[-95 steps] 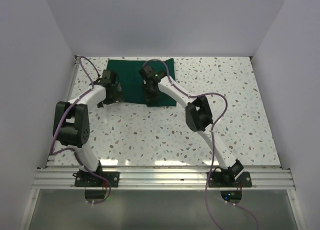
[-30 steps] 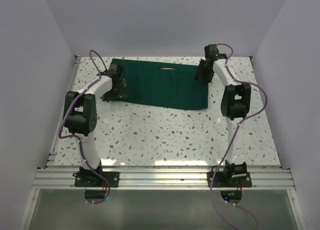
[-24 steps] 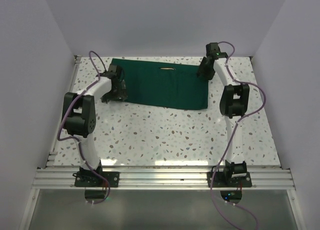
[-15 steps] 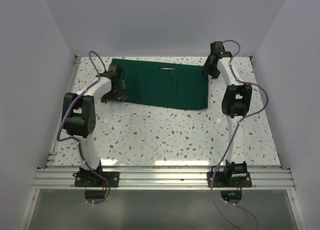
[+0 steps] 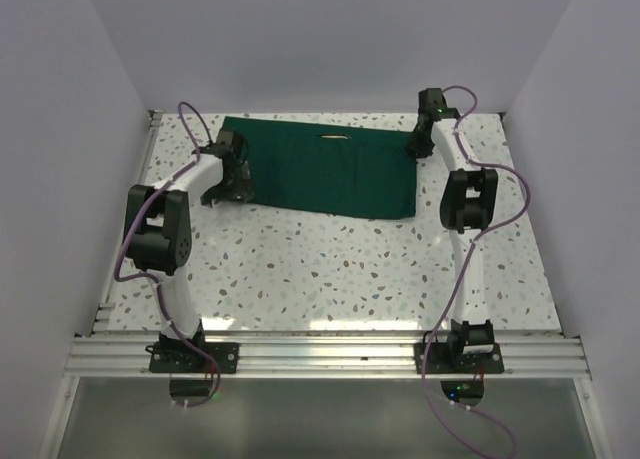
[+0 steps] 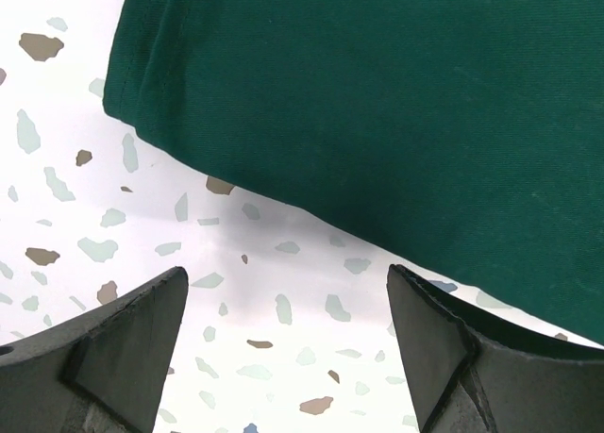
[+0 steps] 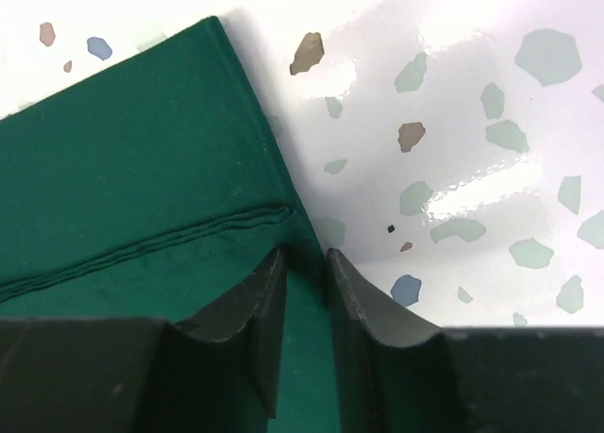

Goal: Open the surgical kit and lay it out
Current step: Open the surgical kit at the center of the board.

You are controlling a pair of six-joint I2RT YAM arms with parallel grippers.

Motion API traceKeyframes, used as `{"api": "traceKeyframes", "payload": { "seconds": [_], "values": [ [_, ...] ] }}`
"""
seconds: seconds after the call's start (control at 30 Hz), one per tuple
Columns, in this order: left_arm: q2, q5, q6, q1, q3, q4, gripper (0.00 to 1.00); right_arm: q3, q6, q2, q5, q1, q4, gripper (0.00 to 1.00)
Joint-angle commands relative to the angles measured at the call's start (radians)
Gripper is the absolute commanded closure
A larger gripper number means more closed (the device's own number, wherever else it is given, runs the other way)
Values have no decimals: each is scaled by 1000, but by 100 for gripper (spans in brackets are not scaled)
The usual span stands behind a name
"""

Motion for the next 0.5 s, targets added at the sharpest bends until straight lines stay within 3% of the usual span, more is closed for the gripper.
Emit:
{"api": "traceKeyframes", "payload": {
  "seconds": [0.0, 0.33, 0.47],
  "values": [
    [-39, -27, 26, -3, -7, -10, 10, 32, 9, 14, 7, -3, 10, 73],
    [-33, -15, 20, -3, -29, 11, 10, 1, -60, -84, 123, -4, -30, 92],
    [-36, -4, 22, -3, -38, 20, 10, -11, -82, -129, 146, -4, -40, 92]
  ]
}}
